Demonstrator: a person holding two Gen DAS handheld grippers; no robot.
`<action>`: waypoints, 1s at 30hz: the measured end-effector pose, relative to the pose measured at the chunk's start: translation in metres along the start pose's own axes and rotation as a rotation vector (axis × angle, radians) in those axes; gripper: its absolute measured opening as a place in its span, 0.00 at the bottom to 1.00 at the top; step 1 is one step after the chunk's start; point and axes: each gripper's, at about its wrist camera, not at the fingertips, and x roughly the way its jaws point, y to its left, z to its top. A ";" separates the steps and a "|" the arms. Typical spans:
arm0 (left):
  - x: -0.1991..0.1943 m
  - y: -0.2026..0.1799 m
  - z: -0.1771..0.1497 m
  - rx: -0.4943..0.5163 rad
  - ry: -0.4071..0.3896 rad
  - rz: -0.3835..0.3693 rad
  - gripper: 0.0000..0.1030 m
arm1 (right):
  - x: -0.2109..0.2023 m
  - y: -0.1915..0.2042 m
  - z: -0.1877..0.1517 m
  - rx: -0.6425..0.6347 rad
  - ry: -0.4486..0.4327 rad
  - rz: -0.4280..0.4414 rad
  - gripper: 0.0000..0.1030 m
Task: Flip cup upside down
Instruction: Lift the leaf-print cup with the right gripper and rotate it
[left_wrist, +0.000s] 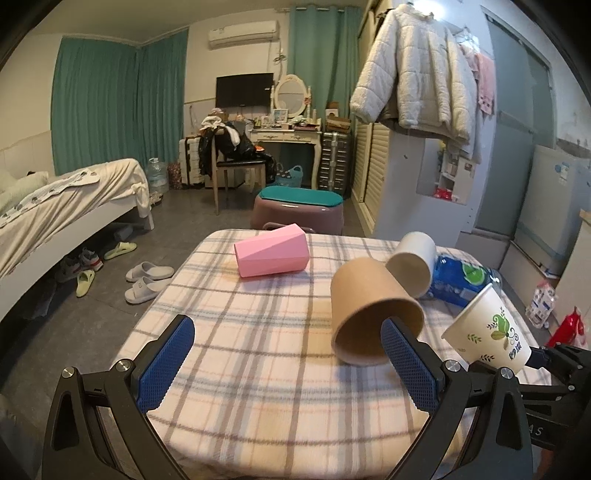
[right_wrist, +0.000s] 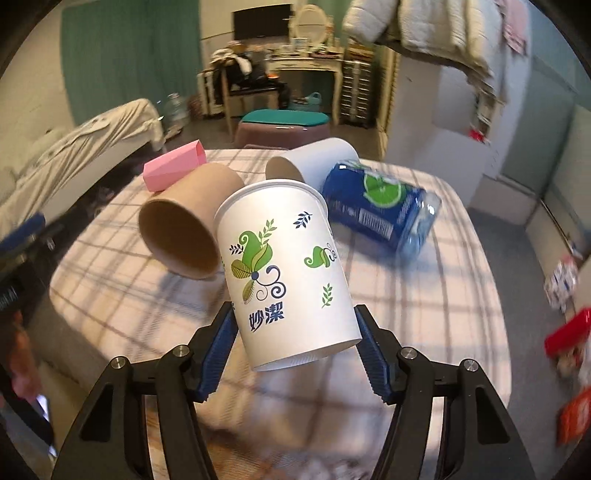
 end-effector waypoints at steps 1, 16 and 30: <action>-0.002 0.001 -0.003 0.003 -0.005 -0.003 1.00 | -0.002 0.002 -0.003 0.017 0.006 0.000 0.61; -0.001 0.019 -0.031 -0.015 0.041 -0.027 1.00 | 0.015 0.015 -0.017 0.112 0.095 -0.059 0.61; -0.009 0.004 -0.025 0.024 0.036 0.024 1.00 | -0.022 -0.006 -0.016 0.151 -0.089 -0.001 0.88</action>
